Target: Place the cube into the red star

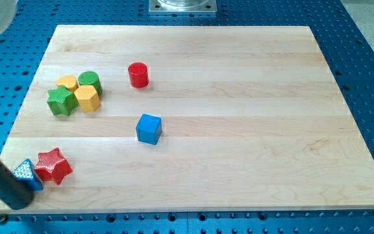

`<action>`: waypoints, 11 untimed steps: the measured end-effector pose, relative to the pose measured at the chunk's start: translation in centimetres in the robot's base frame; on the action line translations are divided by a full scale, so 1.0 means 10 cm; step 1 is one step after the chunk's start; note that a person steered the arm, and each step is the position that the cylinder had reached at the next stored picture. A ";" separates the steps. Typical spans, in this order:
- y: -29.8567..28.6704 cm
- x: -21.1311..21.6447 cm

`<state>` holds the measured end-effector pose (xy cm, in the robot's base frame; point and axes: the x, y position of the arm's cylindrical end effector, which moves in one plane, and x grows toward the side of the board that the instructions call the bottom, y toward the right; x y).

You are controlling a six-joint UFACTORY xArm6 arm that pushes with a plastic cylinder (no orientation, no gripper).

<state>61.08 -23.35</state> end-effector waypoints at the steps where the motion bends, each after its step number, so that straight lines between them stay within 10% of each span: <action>1: 0.02 -0.16; 3: 0.53 0.06; 5: 2.33 -0.45; 7: 1.70 -1.09; 8: 0.69 -0.66; 11: 1.66 -1.36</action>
